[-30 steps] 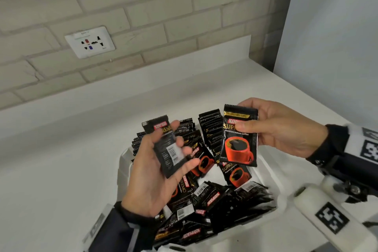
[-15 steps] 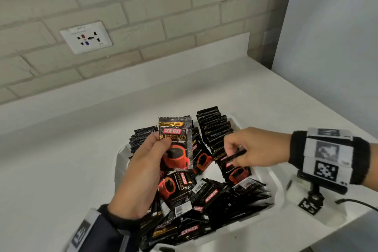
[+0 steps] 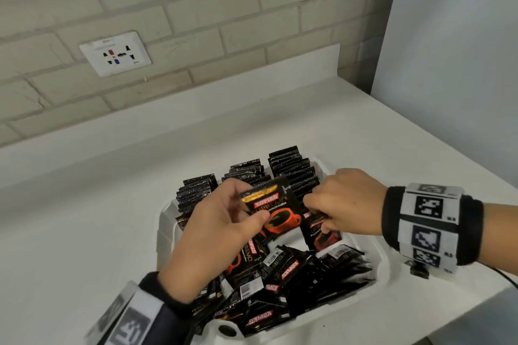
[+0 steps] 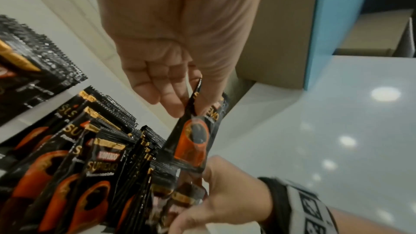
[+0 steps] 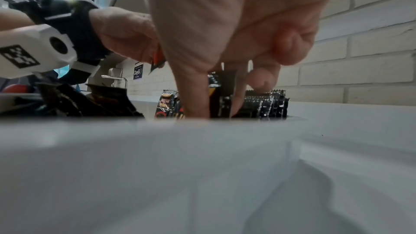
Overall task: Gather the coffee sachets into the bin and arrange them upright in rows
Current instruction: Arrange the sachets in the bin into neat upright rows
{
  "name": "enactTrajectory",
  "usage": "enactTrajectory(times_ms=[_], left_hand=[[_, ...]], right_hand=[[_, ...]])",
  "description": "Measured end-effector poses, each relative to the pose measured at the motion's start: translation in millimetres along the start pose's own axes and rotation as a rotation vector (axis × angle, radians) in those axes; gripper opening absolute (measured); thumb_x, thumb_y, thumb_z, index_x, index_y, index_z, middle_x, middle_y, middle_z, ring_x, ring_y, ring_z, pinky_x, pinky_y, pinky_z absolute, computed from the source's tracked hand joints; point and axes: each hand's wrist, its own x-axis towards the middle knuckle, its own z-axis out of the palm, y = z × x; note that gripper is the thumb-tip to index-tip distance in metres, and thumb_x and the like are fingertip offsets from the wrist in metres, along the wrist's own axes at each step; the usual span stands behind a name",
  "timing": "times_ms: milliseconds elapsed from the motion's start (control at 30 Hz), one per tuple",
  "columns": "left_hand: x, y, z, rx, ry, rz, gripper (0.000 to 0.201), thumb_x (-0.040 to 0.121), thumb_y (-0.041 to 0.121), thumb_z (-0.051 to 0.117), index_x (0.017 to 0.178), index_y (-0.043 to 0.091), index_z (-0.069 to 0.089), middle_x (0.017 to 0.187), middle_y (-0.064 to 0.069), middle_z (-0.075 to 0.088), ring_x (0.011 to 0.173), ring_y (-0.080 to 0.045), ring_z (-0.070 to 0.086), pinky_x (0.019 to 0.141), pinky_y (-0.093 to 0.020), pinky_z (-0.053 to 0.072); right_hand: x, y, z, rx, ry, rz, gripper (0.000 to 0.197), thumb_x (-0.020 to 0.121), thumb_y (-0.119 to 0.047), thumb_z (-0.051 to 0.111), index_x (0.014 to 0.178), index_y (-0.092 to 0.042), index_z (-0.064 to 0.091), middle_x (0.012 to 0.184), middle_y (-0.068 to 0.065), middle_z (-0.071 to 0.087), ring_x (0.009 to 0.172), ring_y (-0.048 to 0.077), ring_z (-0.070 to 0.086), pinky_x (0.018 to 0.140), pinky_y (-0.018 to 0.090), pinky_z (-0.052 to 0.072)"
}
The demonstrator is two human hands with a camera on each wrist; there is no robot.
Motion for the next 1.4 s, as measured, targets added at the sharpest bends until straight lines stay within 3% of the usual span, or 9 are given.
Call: enactTrajectory(times_ms=[67, 200, 300, 400, 567, 700, 867, 1033, 1400], left_hand=[[2.9, 3.4, 4.2, 0.080, -0.054, 0.017, 0.019, 0.080, 0.013, 0.071, 0.083, 0.027, 0.058, 0.058, 0.015, 0.059, 0.054, 0.001, 0.049, 0.054, -0.009, 0.042], [13.5, 9.7, 15.9, 0.218, -0.156, 0.032, 0.017, 0.081, 0.015, 0.070, 0.084, 0.025, 0.057, 0.081, 0.000, 0.067, 0.060, 0.001, 0.053, 0.058, -0.011, 0.044], [23.1, 8.4, 29.9, 0.306, -0.233, -0.002, 0.013, 0.082, 0.014, 0.069, 0.083, 0.017, 0.056, 0.084, -0.003, 0.066, 0.064, -0.007, 0.053, 0.060, -0.019, 0.046], [33.7, 1.8, 43.6, 0.373, -0.274, -0.037, 0.022, 0.081, 0.013, 0.069, 0.072, 0.020, 0.050, 0.072, 0.006, 0.058, 0.058, -0.006, 0.049, 0.053, -0.014, 0.042], [49.2, -7.0, 55.9, 0.539, -0.290, -0.041, 0.027, 0.079, 0.017, 0.070, 0.068, 0.022, 0.045, 0.078, 0.003, 0.057, 0.066, -0.011, 0.053, 0.053, -0.020, 0.039], [54.7, -6.4, 58.5, 0.669, -0.305, -0.010, 0.025, 0.082, 0.024, 0.067, 0.074, 0.022, 0.044, 0.078, 0.007, 0.052, 0.072, -0.012, 0.054, 0.059, -0.020, 0.041], [57.1, -7.7, 61.9, 0.624, -0.326, -0.091, 0.027, 0.082, 0.023, 0.068, 0.073, 0.023, 0.043, 0.089, -0.001, 0.063, 0.083, -0.017, 0.065, 0.069, -0.025, 0.051], [57.0, -7.5, 67.1, 0.578, -0.310, -0.153, 0.024, 0.082, 0.025, 0.068, 0.080, 0.019, 0.045, 0.095, -0.007, 0.067, 0.087, -0.022, 0.067, 0.080, -0.036, 0.055], [58.8, -6.6, 68.0, 0.794, -0.337, -0.127, 0.035, 0.086, 0.041, 0.059, 0.067, 0.013, 0.048, 0.070, -0.003, 0.057, 0.074, -0.022, 0.063, 0.073, -0.033, 0.056]], right_hand=[[3.5, 3.0, -0.3, -0.008, 0.030, 0.028, 0.021, 0.088, -0.033, 0.053, 0.106, -0.020, 0.051, 0.103, -0.003, 0.063, 0.096, 0.020, 0.059, 0.080, 0.030, 0.039], [6.4, 8.4, -1.6, 0.057, 0.088, 0.069, 0.019, 0.089, -0.033, 0.051, 0.106, -0.025, 0.052, 0.101, -0.006, 0.063, 0.095, 0.018, 0.059, 0.079, 0.028, 0.037], [6.4, 11.8, 0.1, 0.117, 0.089, 0.077, 0.012, 0.088, -0.038, 0.053, 0.091, -0.028, 0.047, 0.091, -0.008, 0.060, 0.079, 0.018, 0.056, 0.061, 0.025, 0.036], [8.1, 19.3, 1.6, 0.247, 0.030, 0.133, 0.028, 0.088, -0.036, 0.054, 0.070, -0.028, 0.035, 0.073, -0.011, 0.046, 0.070, 0.016, 0.049, 0.049, 0.020, 0.027], [6.6, 29.1, -0.6, 0.561, 0.017, 0.190, 0.014, 0.083, -0.021, 0.065, 0.081, -0.026, 0.052, 0.072, -0.014, 0.047, 0.066, 0.002, 0.046, 0.057, 0.016, 0.035], [0.9, 34.0, 0.7, 0.691, 0.007, 0.227, 0.015, 0.084, -0.014, 0.065, 0.080, -0.026, 0.056, 0.081, -0.008, 0.057, 0.081, 0.010, 0.057, 0.066, 0.013, 0.041], [-4.5, 37.9, 2.5, 0.790, -0.015, 0.256, 0.023, 0.085, -0.011, 0.062, 0.076, -0.031, 0.054, 0.077, -0.013, 0.059, 0.062, -0.005, 0.054, 0.055, 0.003, 0.039], [-4.5, 36.6, 5.9, 0.899, 0.015, 0.272, 0.021, 0.086, -0.004, 0.059, 0.083, -0.025, 0.058, 0.085, 0.002, 0.067, 0.052, -0.006, 0.057, 0.058, 0.006, 0.046], [-11.7, 36.2, 2.2, 0.859, 0.105, 0.288, 0.025, 0.084, -0.007, 0.062, 0.093, -0.028, 0.052, 0.085, -0.013, 0.056, 0.071, -0.003, 0.053, 0.069, 0.013, 0.043]])
